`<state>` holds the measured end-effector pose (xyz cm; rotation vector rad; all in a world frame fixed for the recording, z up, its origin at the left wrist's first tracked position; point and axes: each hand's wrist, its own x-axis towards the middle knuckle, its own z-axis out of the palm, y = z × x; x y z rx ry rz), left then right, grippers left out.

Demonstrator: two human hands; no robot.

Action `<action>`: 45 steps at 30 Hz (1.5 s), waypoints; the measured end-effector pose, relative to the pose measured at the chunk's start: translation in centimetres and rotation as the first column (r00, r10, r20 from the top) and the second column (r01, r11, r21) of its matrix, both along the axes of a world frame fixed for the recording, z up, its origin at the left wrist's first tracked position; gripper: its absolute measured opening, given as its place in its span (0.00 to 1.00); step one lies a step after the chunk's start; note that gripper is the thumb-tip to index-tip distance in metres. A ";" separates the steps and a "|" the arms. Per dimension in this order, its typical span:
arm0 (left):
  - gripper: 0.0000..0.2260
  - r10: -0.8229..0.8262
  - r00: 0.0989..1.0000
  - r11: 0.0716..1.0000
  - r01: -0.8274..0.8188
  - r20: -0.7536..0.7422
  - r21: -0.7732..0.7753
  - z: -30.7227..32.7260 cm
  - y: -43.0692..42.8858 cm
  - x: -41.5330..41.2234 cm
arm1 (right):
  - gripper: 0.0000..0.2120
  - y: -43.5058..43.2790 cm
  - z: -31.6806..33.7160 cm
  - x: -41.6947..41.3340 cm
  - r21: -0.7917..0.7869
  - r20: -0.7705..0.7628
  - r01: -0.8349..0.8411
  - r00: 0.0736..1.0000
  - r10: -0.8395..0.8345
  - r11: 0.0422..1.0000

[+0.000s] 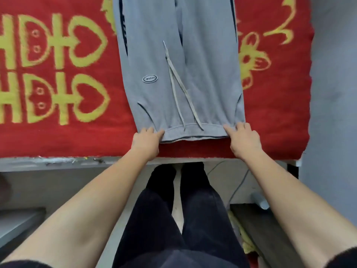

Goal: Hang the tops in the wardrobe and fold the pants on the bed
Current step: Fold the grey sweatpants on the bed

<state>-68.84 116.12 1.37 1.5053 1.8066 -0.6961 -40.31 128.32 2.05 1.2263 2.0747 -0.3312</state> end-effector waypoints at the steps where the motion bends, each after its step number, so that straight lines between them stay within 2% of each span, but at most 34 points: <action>1: 0.28 0.037 0.999 0.995 -0.033 0.037 -0.096 -1.0 -0.3 0.3 | 0.25 -0.1 -1.1 0.0 -0.092 0.013 0.023 1.000 -0.022 0.996; 3: 0.29 0.073 0.995 0.974 -0.058 0.062 -0.219 -2.3 -0.3 0.8 | 0.21 0.2 -2.5 0.0 -0.209 0.001 0.092 0.996 -0.094 0.973; 5: 0.22 0.063 0.998 0.980 -0.057 0.027 -0.191 -2.9 0.4 1.0 | 0.19 1.0 -3.0 0.0 -0.198 -0.058 0.158 0.983 -0.172 0.967; 8: 0.14 0.045 0.999 0.994 -0.046 0.009 0.102 -3.1 2.0 1.6 | 0.17 2.8 -3.1 0.1 -0.132 -0.207 0.346 0.907 -0.367 0.929; 10: 0.15 0.059 0.991 0.959 -0.090 0.119 0.269 -3.3 2.9 2.1 | 0.20 3.8 -3.3 0.2 -0.115 -0.265 0.529 0.799 -0.539 0.841; 11: 0.18 0.065 0.981 0.953 -0.116 0.183 0.281 -3.5 3.3 2.4 | 0.23 4.1 -3.5 0.2 -0.125 -0.271 0.609 0.738 -0.618 0.783; 13: 0.25 0.097 0.965 0.980 -0.137 0.245 0.148 -3.8 3.8 3.2 | 0.31 4.8 -3.9 -0.1 -0.176 -0.250 0.711 0.636 -0.730 0.680; 15: 0.28 0.080 0.979 0.997 -0.081 0.189 -0.007 -4.2 4.3 3.8 | 0.35 5.3 -4.8 -0.3 -0.218 -0.243 0.751 0.576 -0.781 0.623; 16: 0.26 0.055 0.988 0.998 -0.054 0.143 -0.016 -4.5 4.6 4.2 | 0.35 5.7 -5.3 -0.3 -0.226 -0.255 0.760 0.557 -0.790 0.609; 19: 0.14 0.110 0.993 0.974 -0.116 0.041 0.196 -4.9 6.0 5.6 | 0.28 7.4 -6.6 -0.4 -0.198 -0.343 0.788 0.502 -0.794 0.583; 21: 0.11 0.223 0.974 0.890 -0.221 0.041 0.400 -5.2 7.1 7.1 | 0.25 9.4 -7.0 -0.6 -0.216 -0.414 0.816 0.421 -0.808 0.536; 23: 0.09 0.302 0.940 0.767 -0.338 0.157 0.546 -5.3 8.4 9.2 | 0.24 12.1 -7.4 -0.9 -0.260 -0.461 0.830 0.342 -0.819 0.493; 24: 0.09 0.307 0.919 0.728 -0.394 0.247 0.561 -5.2 9.0 10.4 | 0.25 13.6 -7.8 -0.8 -0.294 -0.481 0.835 0.291 -0.827 0.465; 26: 0.10 0.299 0.860 0.741 -0.482 0.413 0.467 -5.1 10.3 13.3 | 0.26 16.6 -9.8 -0.1 -0.374 -0.506 0.830 0.193 -0.841 0.415; 29: 0.17 0.327 0.804 0.817 -0.505 0.497 0.279 -5.8 12.6 17.5 | 0.20 19.6 -10.4 -0.3 -0.498 -0.504 0.758 0.142 -0.852 0.421; 32: 0.25 0.374 0.848 0.874 -0.457 0.375 0.164 -6.8 14.4 20.6 | 0.18 20.9 -8.8 -2.3 -0.543 -0.519 0.700 0.155 -0.841 0.464; 35: 0.19 0.403 0.879 0.882 -0.447 0.254 0.149 -7.3 15.1 21.8 | 0.12 21.6 -8.5 -3.3 -0.550 -0.523 0.650 0.220 -0.823 0.524; 36: 0.17 0.438 0.861 0.869 -0.479 0.259 0.124 -7.4 15.2 21.8 | 0.10 21.8 -8.2 -3.5 -0.545 -0.526 0.645 0.235 -0.818 0.536; 38: 0.14 0.560 0.763 0.795 -0.604 0.322 0.049 -7.0 15.2 21.3 | 0.07 22.1 -7.5 -3.8 -0.534 -0.531 0.642 0.251 -0.809 0.550; 40: 0.11 0.670 0.611 0.690 -0.722 0.420 -0.051 -6.1 14.7 20.2 | 0.02 22.5 -6.7 -4.2 -0.543 -0.525 0.635 0.254 -0.812 0.550; 42: 0.12 0.720 0.469 0.609 -0.780 0.512 -0.142 -4.7 13.4 18.3 | 0.05 22.6 -5.4 -5.1 -0.580 -0.517 0.627 0.209 -0.830 0.520; 45: 0.08 0.767 0.242 0.463 -0.850 0.594 -0.252 -2.7 10.9 13.9 | 0.06 21.8 -3.1 -8.0 -0.596 -0.567 0.575 0.192 -0.801 0.560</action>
